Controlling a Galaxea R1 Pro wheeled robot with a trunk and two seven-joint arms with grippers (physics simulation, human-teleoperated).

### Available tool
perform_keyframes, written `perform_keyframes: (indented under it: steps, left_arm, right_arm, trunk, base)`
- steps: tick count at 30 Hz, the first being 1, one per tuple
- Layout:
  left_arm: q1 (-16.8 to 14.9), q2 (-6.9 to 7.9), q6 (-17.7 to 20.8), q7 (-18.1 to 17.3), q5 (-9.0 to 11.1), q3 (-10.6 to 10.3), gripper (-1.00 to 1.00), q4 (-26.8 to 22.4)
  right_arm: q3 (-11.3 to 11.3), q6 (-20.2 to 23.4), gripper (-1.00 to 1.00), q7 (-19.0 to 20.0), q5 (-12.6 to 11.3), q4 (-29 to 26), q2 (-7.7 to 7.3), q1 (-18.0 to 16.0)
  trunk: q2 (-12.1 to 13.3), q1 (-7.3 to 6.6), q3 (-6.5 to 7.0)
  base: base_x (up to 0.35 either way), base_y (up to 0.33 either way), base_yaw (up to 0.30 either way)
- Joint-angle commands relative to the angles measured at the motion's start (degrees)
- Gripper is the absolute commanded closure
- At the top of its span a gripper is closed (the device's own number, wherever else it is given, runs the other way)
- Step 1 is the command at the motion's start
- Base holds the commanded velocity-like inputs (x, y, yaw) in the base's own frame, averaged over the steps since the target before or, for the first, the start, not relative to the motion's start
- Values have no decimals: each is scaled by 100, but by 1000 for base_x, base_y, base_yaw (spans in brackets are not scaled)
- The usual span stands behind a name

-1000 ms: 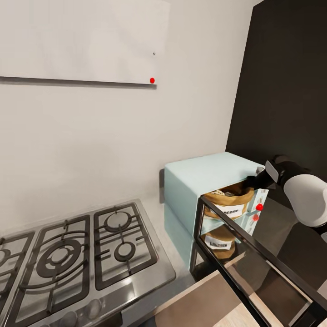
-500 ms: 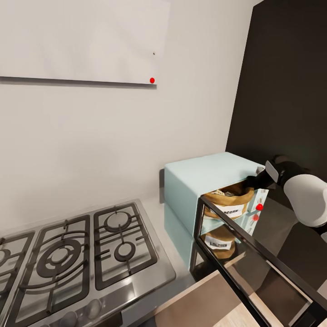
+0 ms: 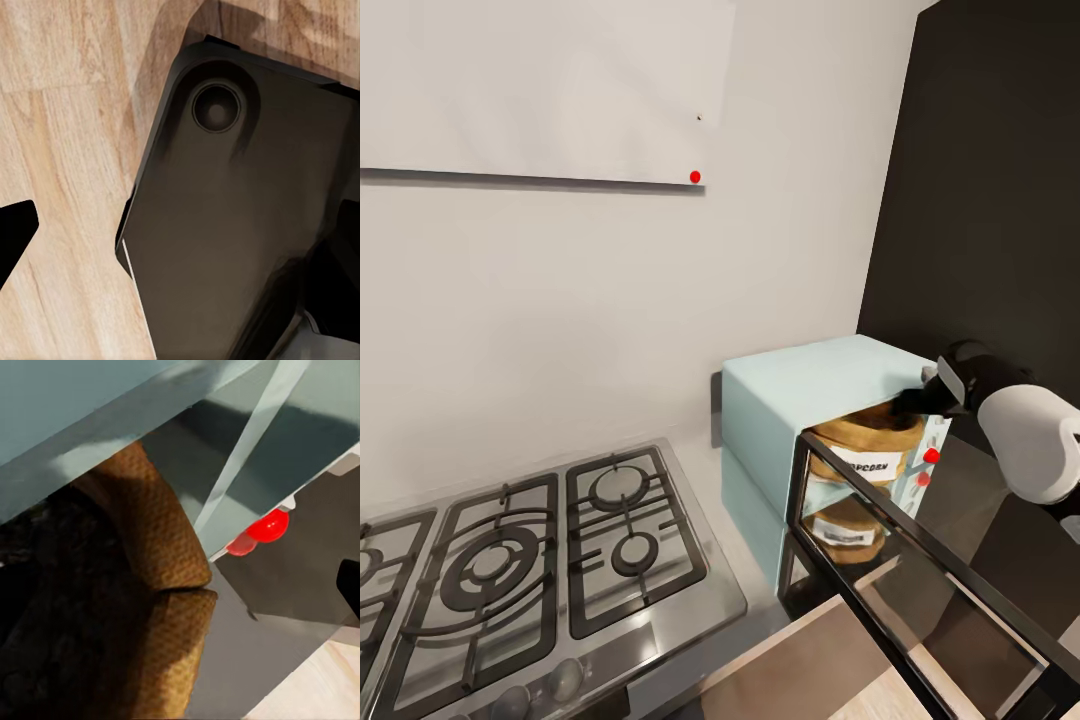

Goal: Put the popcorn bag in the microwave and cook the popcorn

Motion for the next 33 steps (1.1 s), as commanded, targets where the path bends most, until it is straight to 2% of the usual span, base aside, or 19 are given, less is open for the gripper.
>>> perform_keyframes:
  steps: [1, 9, 14, 18, 20, 22, 24, 30, 33]
  left_arm:
    - [-4, -5, -19, 14, 11, 8, -100, 3]
    - [-4, -81, -19, 19, 10, 3, -100, 12]
    - [-4, -89, -19, 19, 10, -1, -100, 12]
    - [-4, -90, -19, 19, 10, -1, -100, 12]
    - [-4, -90, -19, 19, 10, -1, -100, 12]
    - [-4, -90, -19, 19, 10, -1, -100, 12]
    - [-4, -90, -19, 19, 10, -1, -100, 12]
    - [-4, -82, -19, 17, 10, -1, -100, 11]
    - [-4, -81, -19, 18, 10, -1, -100, 4]
  right_arm:
    - [-236, 41, -100, 147, -306, -19, 156, -52]
    - [-231, 43, -100, 589, -272, -27, -10, -52]
    - [-243, 42, -100, 653, -275, -34, -164, -52]
    - [-246, 34, -100, 666, -305, -257, -202, -52]
    - [-259, 34, -100, 826, -321, -498, -253, -52]
    - [-379, 34, -100, 1393, -322, -754, -432, -52]
    - [-478, 29, -100, 1864, -289, -976, -527, -52]
    - [-481, -162, -100, 2053, -221, -956, -608, 14]
    - [-478, -670, -100, 2059, -218, -931, -604, 393]
  trunk:
    - [-5, 0, -6]
    - [-5, 0, -6]
    - [-5, 0, -6]
    - [-5, 0, -6]
    - [-5, 0, -6]
    - [-5, 0, -6]
    - [-5, 0, -6]
    - [-5, 0, -6]
    - [-5, 0, -6]
  base:
    - [0, 0, 0]
    - [-227, 0, 0]
    - [-343, 0, 0]
    - [-345, 0, 0]
    - [-345, 0, 0]
    - [-345, 0, 0]
    - [-345, 0, 0]
    - [-268, 0, 0]
    - [-32, 0, 0]
